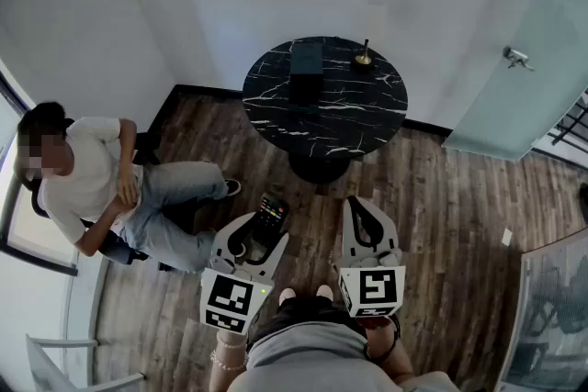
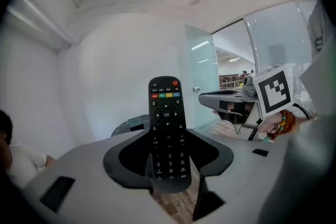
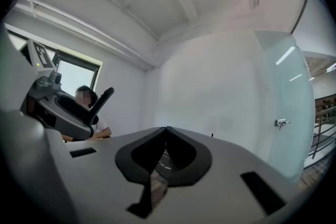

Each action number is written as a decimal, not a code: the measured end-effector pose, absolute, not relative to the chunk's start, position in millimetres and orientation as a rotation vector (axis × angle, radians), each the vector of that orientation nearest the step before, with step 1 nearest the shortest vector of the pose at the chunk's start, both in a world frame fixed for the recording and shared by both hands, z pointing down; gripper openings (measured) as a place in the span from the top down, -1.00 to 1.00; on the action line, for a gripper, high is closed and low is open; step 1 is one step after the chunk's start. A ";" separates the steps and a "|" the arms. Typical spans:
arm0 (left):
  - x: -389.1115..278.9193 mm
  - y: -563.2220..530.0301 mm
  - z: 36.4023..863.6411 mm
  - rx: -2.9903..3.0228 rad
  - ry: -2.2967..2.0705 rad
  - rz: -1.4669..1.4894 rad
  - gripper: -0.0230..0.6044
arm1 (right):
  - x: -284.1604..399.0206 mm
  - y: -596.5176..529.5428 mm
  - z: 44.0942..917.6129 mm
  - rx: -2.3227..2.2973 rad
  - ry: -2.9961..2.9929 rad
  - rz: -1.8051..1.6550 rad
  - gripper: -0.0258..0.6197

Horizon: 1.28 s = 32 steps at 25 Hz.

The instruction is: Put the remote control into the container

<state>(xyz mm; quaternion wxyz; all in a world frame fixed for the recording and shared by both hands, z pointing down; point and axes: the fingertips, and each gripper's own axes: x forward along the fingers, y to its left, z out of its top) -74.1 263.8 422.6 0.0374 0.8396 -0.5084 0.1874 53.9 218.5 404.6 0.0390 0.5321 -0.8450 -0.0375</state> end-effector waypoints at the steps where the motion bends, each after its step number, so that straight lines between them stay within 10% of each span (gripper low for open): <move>1: -70.2 260.5 423.7 2.581 -1.553 0.574 0.20 | 56.4 216.7 405.1 1.635 -2.584 -0.116 0.88; 32: -29.2 217.8 439.1 2.485 -1.614 0.582 0.20 | 123.9 176.3 412.6 1.669 -2.615 -0.105 0.88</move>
